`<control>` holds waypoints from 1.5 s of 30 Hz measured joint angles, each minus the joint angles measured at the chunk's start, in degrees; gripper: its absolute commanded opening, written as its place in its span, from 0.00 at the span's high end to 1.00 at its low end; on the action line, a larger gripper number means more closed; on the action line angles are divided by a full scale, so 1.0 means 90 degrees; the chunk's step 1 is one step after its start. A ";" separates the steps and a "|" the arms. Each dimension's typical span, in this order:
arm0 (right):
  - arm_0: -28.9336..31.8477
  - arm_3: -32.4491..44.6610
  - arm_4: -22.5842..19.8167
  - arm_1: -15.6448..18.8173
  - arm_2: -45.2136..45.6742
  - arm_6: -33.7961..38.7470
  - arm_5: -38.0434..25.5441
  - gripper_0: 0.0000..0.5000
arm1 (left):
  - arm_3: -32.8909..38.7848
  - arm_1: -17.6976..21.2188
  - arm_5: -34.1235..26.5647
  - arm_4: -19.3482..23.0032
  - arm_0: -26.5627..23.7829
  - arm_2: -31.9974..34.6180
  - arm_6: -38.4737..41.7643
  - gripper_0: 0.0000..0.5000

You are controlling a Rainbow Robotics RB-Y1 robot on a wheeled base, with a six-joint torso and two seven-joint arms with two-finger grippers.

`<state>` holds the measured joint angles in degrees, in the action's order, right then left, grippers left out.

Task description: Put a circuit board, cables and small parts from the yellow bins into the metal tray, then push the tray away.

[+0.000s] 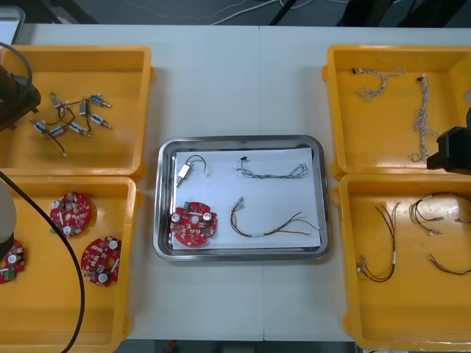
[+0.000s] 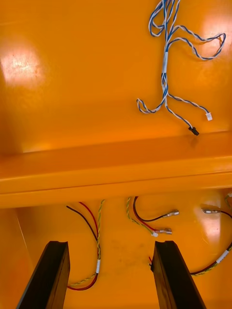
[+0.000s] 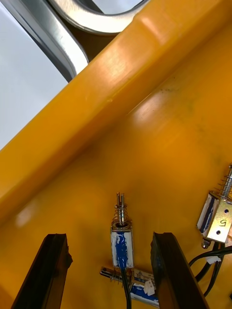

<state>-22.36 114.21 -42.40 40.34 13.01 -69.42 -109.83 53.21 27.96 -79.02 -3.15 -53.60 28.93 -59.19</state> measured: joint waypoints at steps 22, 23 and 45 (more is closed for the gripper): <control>0.0989 0.0752 -0.0100 0.0000 0.0500 0.0013 0.0000 0.00 | -0.0067 -0.0230 0.0113 -0.0084 -0.0001 0.0035 0.0000 0.00; 0.1010 0.0784 -0.0101 0.0000 0.0500 0.0020 0.0000 0.00 | -0.0093 -0.0231 0.0123 -0.0084 -0.0001 0.0035 0.0000 0.00; 0.1092 0.0843 -0.0195 0.0000 0.0502 0.0072 0.0000 0.00 | -0.0293 -0.0244 0.0415 -0.0124 0.0000 0.0035 0.0000 0.00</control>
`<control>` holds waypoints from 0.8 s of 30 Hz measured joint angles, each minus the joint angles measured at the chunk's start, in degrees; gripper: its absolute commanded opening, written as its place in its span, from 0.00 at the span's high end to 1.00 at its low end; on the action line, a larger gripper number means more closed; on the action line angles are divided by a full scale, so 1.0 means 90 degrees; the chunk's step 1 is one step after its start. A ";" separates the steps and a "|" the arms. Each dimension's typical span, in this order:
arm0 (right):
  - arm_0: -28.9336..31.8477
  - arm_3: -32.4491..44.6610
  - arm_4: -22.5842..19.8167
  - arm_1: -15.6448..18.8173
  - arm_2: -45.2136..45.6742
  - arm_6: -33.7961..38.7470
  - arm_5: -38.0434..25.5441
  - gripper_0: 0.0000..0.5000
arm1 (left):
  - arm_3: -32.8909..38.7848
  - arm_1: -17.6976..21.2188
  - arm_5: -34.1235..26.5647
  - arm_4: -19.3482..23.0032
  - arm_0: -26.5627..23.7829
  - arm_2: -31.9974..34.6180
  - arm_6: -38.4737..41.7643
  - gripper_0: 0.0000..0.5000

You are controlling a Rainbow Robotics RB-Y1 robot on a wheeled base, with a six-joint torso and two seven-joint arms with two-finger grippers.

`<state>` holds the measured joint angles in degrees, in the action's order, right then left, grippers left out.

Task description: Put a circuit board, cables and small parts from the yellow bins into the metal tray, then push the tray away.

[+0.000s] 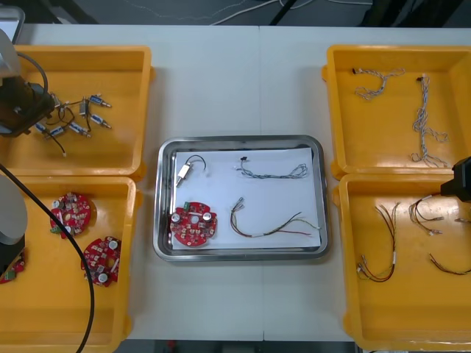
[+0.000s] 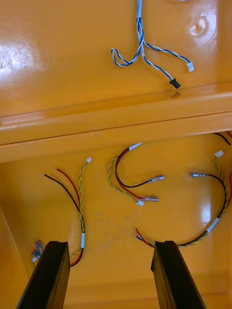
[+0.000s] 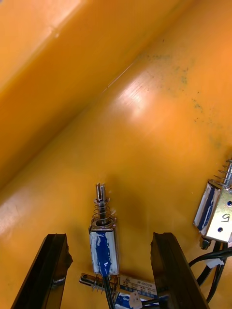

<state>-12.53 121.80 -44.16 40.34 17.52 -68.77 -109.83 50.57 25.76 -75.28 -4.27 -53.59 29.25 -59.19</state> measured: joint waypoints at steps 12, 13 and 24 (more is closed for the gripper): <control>0.0000 0.0001 0.0000 0.0000 0.0000 0.0000 0.0000 0.00 | -0.0002 -0.0061 0.0200 0.0002 0.0054 0.0000 0.0000 0.00; 0.0000 0.0001 0.0000 0.0000 0.0000 0.0000 0.0000 0.00 | -0.0002 -0.0069 0.0208 0.0002 0.0064 0.0000 0.0000 0.00; 0.0001 0.0001 0.0000 0.0000 0.0000 0.0000 0.0000 0.00 | -0.0003 -0.0129 0.0253 0.0005 0.0161 0.0000 0.0000 0.15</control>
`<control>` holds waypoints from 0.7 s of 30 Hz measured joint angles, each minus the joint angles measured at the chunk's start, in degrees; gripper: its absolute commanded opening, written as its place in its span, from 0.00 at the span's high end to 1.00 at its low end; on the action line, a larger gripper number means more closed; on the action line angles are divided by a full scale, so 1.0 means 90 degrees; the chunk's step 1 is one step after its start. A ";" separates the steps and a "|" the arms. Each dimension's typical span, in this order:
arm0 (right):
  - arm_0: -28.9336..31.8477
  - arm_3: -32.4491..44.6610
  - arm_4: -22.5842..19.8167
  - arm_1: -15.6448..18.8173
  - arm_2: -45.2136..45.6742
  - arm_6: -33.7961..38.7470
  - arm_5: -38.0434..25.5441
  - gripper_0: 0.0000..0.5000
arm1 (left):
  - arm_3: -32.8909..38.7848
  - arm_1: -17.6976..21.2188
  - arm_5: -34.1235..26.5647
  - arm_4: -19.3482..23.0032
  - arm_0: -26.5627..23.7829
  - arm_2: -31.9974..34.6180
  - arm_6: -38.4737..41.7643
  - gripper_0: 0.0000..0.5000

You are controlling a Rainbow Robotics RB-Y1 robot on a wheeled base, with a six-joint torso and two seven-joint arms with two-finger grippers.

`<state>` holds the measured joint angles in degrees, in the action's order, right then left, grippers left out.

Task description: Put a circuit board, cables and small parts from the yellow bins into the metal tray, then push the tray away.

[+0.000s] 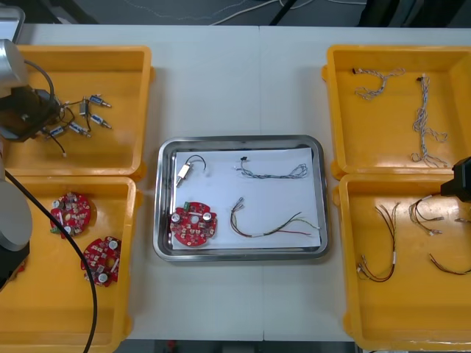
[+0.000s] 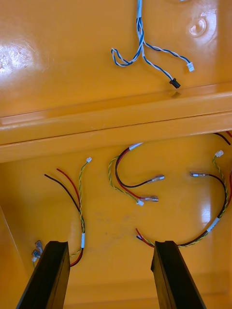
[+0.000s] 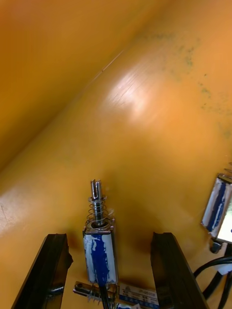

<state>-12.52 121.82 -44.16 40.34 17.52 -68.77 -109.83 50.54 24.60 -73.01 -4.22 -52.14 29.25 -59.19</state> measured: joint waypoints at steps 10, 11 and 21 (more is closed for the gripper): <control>0.0001 0.0000 0.0000 0.0000 0.0000 0.0000 0.0000 0.00 | 0.0000 -0.0002 0.0028 0.0000 0.0037 0.0000 0.0000 1.00; 0.0001 0.0000 0.0000 0.0000 0.0000 0.0000 0.0000 0.00 | 0.0000 -0.0002 0.0028 0.0000 0.0037 0.0000 0.0000 1.00; 0.0001 0.0000 0.0000 0.0000 0.0000 0.0000 0.0000 0.00 | 0.0121 -0.0002 -0.0316 0.0024 0.0037 -0.0001 0.0000 1.00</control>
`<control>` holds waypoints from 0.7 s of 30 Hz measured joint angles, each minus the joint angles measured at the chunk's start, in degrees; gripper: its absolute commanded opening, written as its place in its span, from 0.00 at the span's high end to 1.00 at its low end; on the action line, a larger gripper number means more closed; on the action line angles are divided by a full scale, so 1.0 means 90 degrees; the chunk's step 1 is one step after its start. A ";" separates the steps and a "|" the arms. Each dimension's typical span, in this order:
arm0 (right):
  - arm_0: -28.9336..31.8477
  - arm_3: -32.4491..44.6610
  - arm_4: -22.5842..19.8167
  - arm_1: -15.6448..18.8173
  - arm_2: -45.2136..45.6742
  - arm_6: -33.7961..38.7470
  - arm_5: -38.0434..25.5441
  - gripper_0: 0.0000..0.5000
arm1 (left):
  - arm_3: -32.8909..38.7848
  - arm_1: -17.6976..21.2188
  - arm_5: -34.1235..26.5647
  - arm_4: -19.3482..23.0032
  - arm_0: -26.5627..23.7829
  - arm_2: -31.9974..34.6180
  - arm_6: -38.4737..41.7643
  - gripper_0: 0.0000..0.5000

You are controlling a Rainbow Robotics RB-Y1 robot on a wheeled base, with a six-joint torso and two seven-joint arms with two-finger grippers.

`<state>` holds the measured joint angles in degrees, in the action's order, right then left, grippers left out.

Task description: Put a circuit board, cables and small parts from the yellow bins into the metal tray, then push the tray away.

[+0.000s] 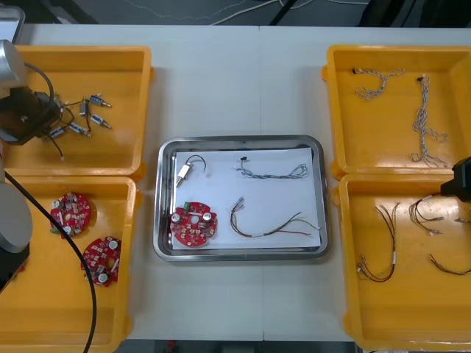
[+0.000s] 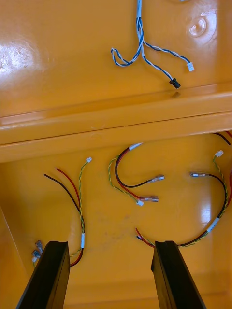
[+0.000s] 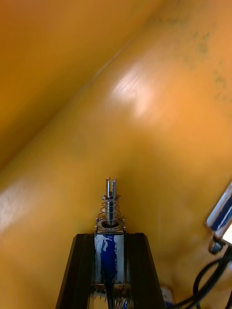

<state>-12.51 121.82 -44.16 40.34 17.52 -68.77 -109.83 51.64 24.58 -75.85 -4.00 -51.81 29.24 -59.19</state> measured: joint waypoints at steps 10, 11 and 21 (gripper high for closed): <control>0.0000 0.0000 0.0000 0.0000 0.0000 0.0000 0.0000 0.00 | 0.0543 0.0072 -0.0769 0.0498 0.0000 -0.0266 0.0000 1.00; 0.0000 0.0000 0.0000 0.0000 0.0000 0.0000 0.0000 0.00 | 0.0600 0.0097 -0.0857 0.0554 0.0000 -0.0326 0.0000 1.00; 0.0001 0.0001 -0.0002 0.0000 0.0000 0.0000 0.0000 0.00 | 0.1274 0.0344 -0.1624 0.0853 0.0000 -0.0861 0.0000 1.00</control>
<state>-12.51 121.83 -44.18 40.34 17.52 -68.77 -109.83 63.10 27.67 -90.46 3.68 -51.81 21.49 -59.19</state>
